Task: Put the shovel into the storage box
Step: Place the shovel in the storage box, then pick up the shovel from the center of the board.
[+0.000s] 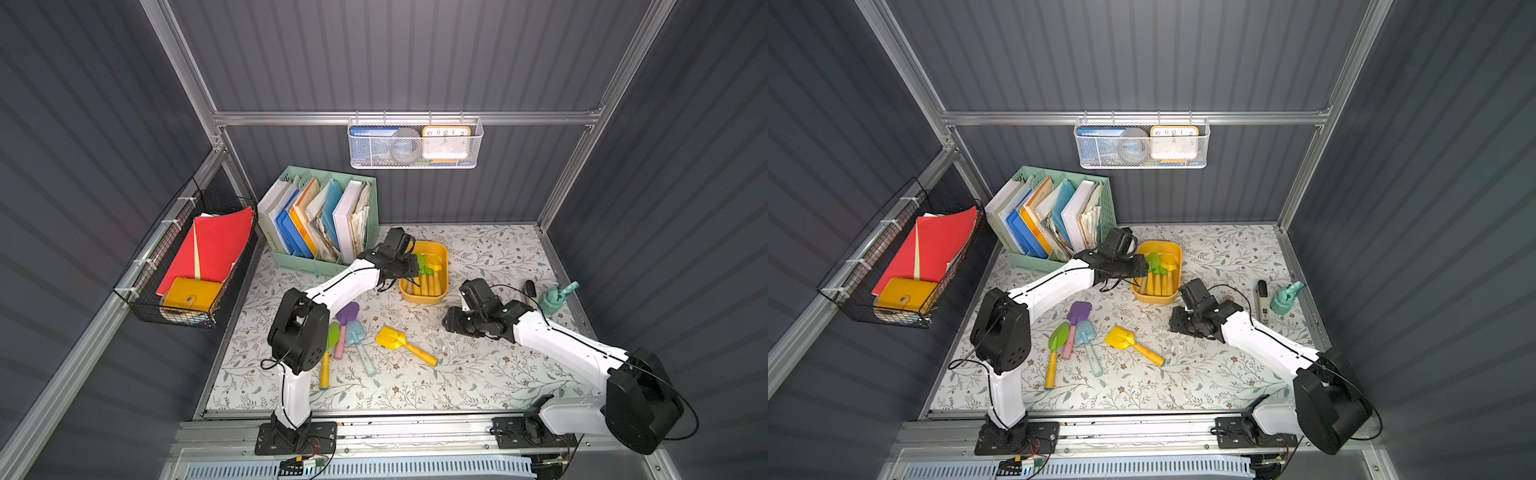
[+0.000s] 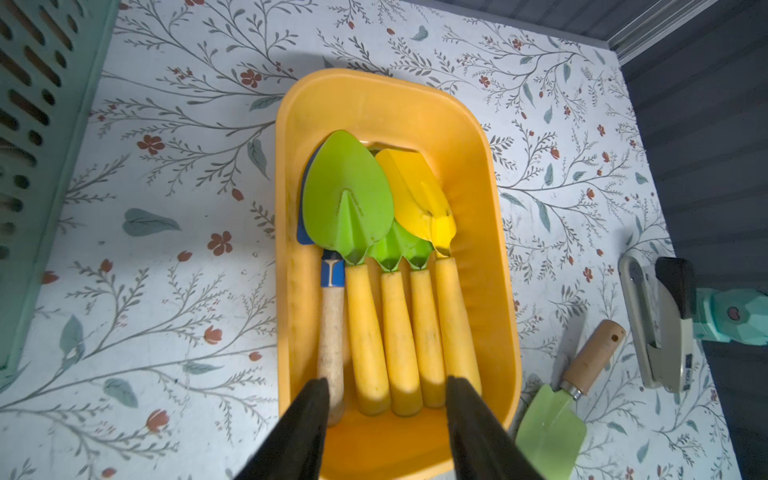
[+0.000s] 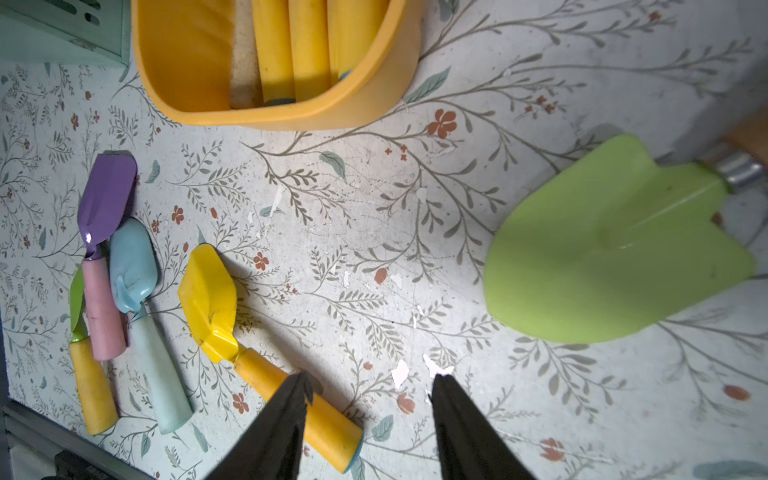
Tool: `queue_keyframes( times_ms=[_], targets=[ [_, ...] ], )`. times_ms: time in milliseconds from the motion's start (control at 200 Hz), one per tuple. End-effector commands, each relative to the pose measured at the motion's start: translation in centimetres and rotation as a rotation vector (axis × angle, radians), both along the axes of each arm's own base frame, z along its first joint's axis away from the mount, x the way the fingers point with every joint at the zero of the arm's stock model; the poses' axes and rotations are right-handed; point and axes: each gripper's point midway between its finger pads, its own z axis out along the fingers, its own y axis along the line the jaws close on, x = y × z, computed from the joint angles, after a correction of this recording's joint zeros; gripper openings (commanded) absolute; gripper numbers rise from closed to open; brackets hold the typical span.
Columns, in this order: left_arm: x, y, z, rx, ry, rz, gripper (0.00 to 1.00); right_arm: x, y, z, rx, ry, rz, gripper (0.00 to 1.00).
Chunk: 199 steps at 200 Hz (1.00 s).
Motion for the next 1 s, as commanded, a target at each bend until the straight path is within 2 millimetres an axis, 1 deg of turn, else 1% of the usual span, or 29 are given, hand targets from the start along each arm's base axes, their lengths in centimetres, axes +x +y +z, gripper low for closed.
queue_keyframes(
  times_ms=[0,110,140,150,165,435,545,575,645,845,920,940,991],
  targets=[
    [-1.1,0.5,1.1,-0.029,-0.023,0.006,0.55,0.3,0.2,1.7,0.014,-0.035,0.024,0.54],
    [-2.2,1.4,0.9,-0.022,-0.022,0.013,0.56,0.4,0.3,2.1,0.018,-0.049,0.033,0.54],
    [-2.3,1.4,1.4,-0.029,-0.032,0.013,0.56,0.4,0.3,2.2,0.017,-0.051,0.032,0.54],
    [-2.7,1.7,0.5,-0.016,-0.013,0.015,0.56,0.4,0.3,2.1,0.017,-0.051,0.032,0.54],
    [-3.0,1.9,0.1,-0.011,-0.007,0.016,0.56,0.4,0.3,2.1,0.017,-0.05,0.033,0.54],
    [-5.0,3.4,0.0,-0.032,-0.001,0.046,0.58,0.3,0.6,2.2,0.028,-0.044,0.047,0.55],
    [-6.1,4.3,-0.4,-0.04,0.004,0.07,0.6,0.4,0.9,2.3,0.031,-0.047,0.06,0.55],
    [-6.4,4.5,-0.3,-0.044,0.004,0.077,0.61,-0.1,0.7,2.0,0.022,-0.025,0.066,0.55],
    [-7.2,5.3,-0.8,-0.043,0.014,0.094,0.61,-0.1,1.0,2.2,0.027,-0.026,0.075,0.55],
    [-9.8,7.5,-2.2,-0.042,0.046,0.154,0.61,-0.3,2.5,1.5,0.034,0.0,0.122,0.55],
    [-10.7,8.3,-2.7,-0.042,0.056,0.175,0.61,-0.7,3.4,1.1,0.031,0.016,0.149,0.55],
    [-10.9,8.5,-2.7,-0.044,0.058,0.181,0.61,-0.4,3.9,1.4,0.045,-0.004,0.157,0.55],
    [-11.2,9.0,-2.7,-0.05,0.054,0.2,0.61,-0.5,4.5,1.2,0.042,-0.003,0.174,0.55]
  ],
)
